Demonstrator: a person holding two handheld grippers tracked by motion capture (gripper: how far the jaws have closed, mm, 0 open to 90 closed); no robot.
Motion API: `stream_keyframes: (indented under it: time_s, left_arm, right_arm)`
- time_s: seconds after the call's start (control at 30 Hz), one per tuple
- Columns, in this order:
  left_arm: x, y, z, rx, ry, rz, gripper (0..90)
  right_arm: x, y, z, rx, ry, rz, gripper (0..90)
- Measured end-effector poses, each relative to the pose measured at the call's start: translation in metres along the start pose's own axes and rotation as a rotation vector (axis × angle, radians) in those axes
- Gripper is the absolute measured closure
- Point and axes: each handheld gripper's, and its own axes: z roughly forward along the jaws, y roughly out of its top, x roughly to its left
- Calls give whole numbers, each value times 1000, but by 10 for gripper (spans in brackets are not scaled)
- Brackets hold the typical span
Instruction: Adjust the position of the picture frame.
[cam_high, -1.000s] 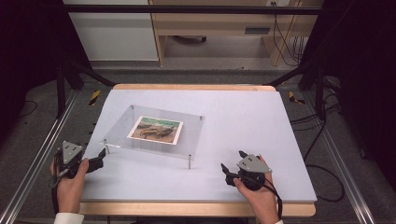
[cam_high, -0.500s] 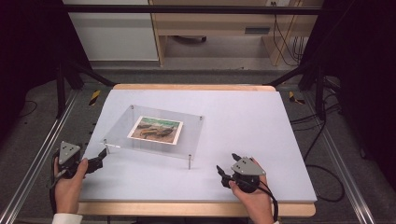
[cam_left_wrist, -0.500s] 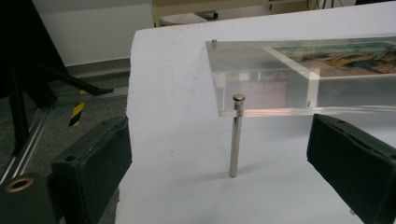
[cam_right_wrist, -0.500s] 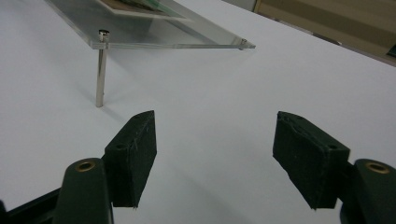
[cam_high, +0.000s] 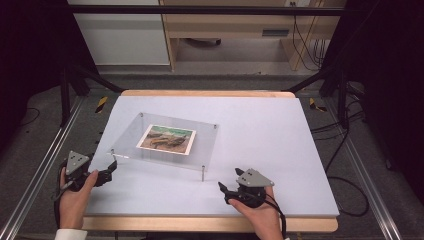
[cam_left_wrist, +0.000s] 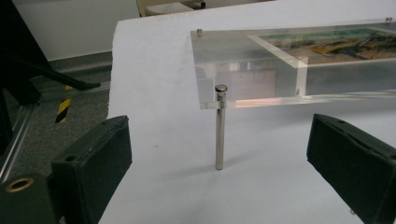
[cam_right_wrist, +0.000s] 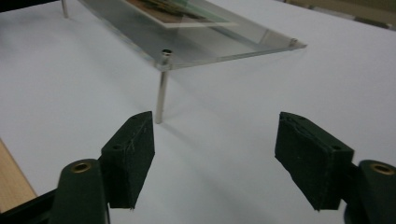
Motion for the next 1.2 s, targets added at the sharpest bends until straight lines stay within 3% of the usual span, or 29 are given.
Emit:
stream_keyframes:
  time_s: [0.23, 0.3, 0.7, 0.87, 1.1, 1.2]
  left_arm:
    - [-5, 1, 5, 11, -44, -17, 104]
    - [-6, 1, 6, 16, -54, -14, 131]
    - [-2, 2, 8, 10, -28, -33, 260]
    - [-3, 2, 7, 11, -21, -32, 263]
    - [-4, 2, 7, 10, -21, -28, 313]
    - [-2, 2, 7, 14, -21, -37, 336]
  right_arm:
    - [23, 5, 22, 24, 44, 30, 415]
    - [25, 6, 26, 34, 34, 41, 441]
    - [30, 12, 54, 49, 80, 108, 650]
    - [32, 17, 62, 46, 91, 142, 677]
    - [32, 16, 69, 49, 74, 138, 719]
    - [36, 16, 74, 54, 50, 93, 725]
